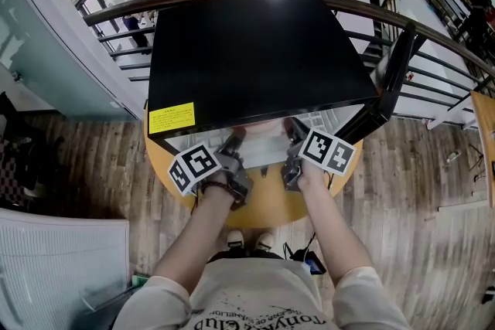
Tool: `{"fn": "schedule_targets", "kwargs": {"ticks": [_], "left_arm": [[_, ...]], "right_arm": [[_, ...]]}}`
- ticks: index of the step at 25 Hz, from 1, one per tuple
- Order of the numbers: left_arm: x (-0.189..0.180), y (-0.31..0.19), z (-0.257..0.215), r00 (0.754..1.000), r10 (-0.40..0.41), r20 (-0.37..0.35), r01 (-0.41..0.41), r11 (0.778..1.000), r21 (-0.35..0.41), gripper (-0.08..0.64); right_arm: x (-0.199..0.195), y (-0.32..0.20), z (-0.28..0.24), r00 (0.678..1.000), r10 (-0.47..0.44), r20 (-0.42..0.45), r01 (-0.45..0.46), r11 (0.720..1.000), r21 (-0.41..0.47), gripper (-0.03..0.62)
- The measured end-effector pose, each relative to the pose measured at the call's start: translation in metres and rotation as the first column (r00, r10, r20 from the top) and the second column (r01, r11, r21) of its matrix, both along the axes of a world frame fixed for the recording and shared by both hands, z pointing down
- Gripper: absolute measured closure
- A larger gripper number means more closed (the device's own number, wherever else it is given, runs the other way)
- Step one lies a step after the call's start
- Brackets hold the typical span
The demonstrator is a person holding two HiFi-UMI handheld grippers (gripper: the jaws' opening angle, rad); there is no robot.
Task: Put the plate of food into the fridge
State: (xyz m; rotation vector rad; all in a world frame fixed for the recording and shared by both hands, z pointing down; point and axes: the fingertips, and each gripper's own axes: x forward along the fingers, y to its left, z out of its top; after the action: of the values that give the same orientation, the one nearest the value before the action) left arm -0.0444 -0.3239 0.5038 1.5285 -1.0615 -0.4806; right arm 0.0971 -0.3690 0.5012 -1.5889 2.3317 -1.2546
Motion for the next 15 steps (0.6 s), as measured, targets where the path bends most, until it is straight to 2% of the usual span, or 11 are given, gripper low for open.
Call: {"fn": "schedule_targets", "kwargs": {"ticks": [9, 13, 15], "left_arm": [[-0.002, 0.005, -0.001, 0.997, 0.021, 0.077, -0.022, 1.0, 0.013, 0.388], [-0.015, 0.007, -0.005, 0.99, -0.018, 0.142, 0.013, 0.999, 0.038, 0.387], [-0.018, 0.007, -0.01, 0.99, -0.024, 0.14, 0.016, 0.998, 0.053, 0.388]], "right_arm": [[-0.001, 0.0, 0.004, 0.999, 0.004, -0.032, -0.004, 1.0, 0.0, 0.52], [-0.002, 0.001, 0.003, 1.0, 0.007, -0.027, -0.007, 1.0, -0.002, 0.52], [-0.001, 0.002, 0.002, 1.0, 0.01, -0.025, -0.01, 1.0, -0.003, 0.521]]}}
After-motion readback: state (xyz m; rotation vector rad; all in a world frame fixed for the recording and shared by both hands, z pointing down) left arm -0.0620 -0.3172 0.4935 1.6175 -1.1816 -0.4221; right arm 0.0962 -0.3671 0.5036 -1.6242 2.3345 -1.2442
